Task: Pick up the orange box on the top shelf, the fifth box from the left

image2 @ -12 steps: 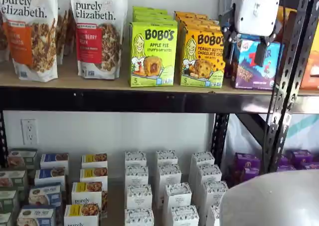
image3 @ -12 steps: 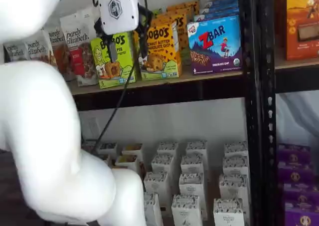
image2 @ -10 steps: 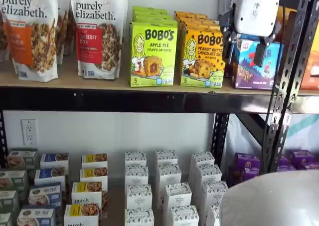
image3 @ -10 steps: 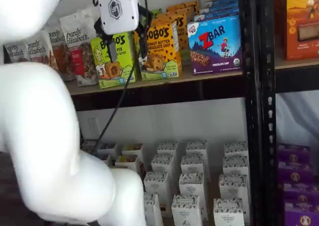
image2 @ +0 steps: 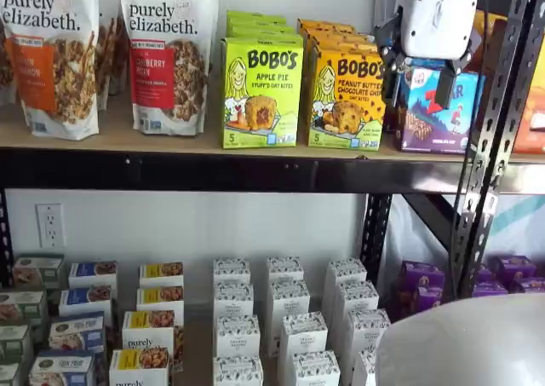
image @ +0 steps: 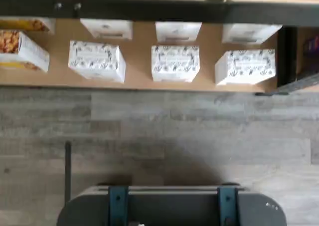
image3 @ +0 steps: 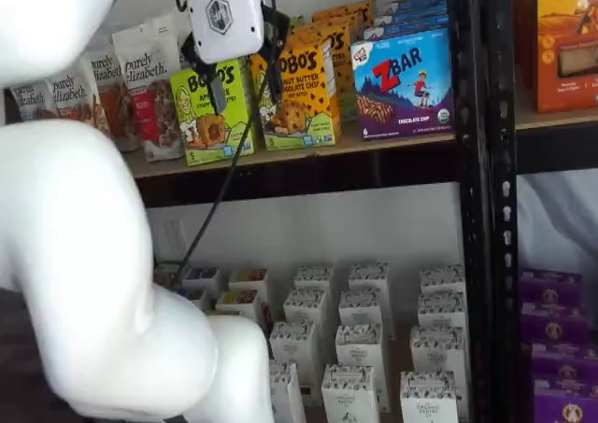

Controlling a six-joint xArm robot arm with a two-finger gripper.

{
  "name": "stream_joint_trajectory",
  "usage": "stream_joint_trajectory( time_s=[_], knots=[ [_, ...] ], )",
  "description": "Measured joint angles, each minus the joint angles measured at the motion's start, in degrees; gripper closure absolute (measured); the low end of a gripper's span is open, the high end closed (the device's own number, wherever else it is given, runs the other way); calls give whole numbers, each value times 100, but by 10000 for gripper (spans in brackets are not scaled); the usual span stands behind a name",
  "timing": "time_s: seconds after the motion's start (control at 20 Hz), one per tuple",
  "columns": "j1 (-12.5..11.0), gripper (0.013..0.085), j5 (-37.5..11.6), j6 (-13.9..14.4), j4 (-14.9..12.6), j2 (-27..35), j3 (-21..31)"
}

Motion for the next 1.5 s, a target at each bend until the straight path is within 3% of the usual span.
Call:
stream_joint_trajectory(
  time_s=[0.4,0.65,0.85,1.0,1.5],
  knots=[
    [-205,130,-801,-207,-169,300,-87],
    [-693,130,-1143,-615,261,625,-284],
    [-914,130,-1338,-820,486,945,-523],
    [-961,130,-1434,-867,597,1123,-646],
    [-768,130,-1723,-707,434,1330,-694]
  ],
)
